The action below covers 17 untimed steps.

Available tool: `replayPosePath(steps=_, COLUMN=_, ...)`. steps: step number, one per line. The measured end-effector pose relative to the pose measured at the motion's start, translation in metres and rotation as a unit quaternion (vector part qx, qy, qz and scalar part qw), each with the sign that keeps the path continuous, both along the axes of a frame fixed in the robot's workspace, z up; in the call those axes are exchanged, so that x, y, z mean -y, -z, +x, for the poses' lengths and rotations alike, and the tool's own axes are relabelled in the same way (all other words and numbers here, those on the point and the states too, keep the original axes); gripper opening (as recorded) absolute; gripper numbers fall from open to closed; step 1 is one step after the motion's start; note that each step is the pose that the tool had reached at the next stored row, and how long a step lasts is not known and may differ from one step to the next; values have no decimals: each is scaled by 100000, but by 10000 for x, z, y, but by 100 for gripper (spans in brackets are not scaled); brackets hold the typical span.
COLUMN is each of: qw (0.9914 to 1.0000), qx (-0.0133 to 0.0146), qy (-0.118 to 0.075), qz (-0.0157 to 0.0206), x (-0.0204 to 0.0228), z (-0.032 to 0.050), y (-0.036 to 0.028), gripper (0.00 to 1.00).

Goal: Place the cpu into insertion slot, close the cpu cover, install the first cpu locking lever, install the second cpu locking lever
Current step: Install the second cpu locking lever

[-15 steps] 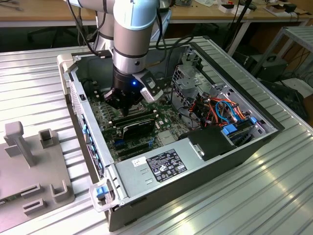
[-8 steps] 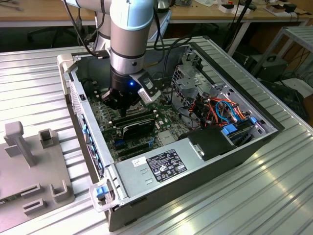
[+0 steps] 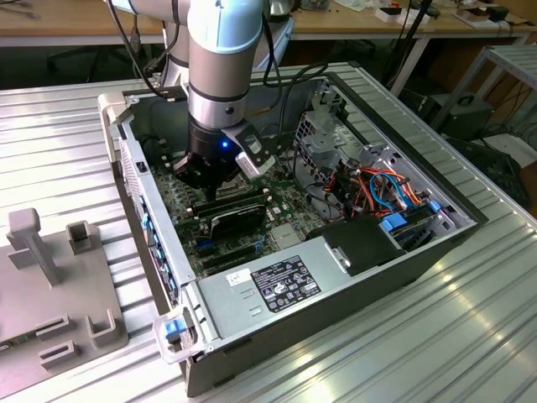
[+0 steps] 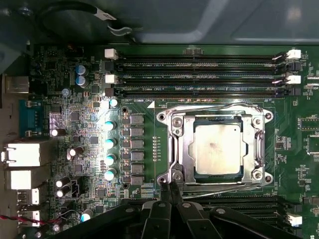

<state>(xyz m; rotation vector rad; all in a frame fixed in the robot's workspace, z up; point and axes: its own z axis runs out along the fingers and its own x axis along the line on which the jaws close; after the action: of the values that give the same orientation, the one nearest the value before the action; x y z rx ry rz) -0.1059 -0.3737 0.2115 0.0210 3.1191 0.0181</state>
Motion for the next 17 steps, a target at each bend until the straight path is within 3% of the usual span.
replayPosePath(steps=6, qw=100000, qx=-5, qy=-1, qz=166, x=-9, z=-1, y=12, gripper=11)
replayPosePath(steps=17, qw=99996, qx=-1, qy=8, qz=889, x=-19, z=-8, y=50, gripper=11)
